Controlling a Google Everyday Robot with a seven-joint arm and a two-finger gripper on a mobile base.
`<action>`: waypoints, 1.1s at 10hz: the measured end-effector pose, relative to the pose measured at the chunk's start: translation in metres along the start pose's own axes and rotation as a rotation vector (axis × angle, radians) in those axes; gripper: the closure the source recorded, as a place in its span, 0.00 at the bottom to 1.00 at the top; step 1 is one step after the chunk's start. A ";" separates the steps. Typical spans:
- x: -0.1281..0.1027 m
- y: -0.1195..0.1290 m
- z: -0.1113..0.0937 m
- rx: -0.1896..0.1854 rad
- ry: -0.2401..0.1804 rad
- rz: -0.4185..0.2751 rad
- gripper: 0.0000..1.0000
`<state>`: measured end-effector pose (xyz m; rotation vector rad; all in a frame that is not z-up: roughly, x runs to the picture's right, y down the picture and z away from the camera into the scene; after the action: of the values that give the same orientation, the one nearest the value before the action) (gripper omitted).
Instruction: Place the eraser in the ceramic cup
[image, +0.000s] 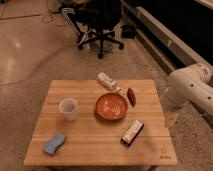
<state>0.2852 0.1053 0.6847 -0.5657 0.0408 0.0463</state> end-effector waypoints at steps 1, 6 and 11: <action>0.000 0.000 0.000 0.000 0.000 0.000 0.21; -0.001 0.002 -0.001 0.003 -0.001 0.002 0.55; -0.020 0.004 -0.002 0.000 0.000 0.005 0.55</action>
<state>0.2653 0.1066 0.6820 -0.5654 0.0424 0.0509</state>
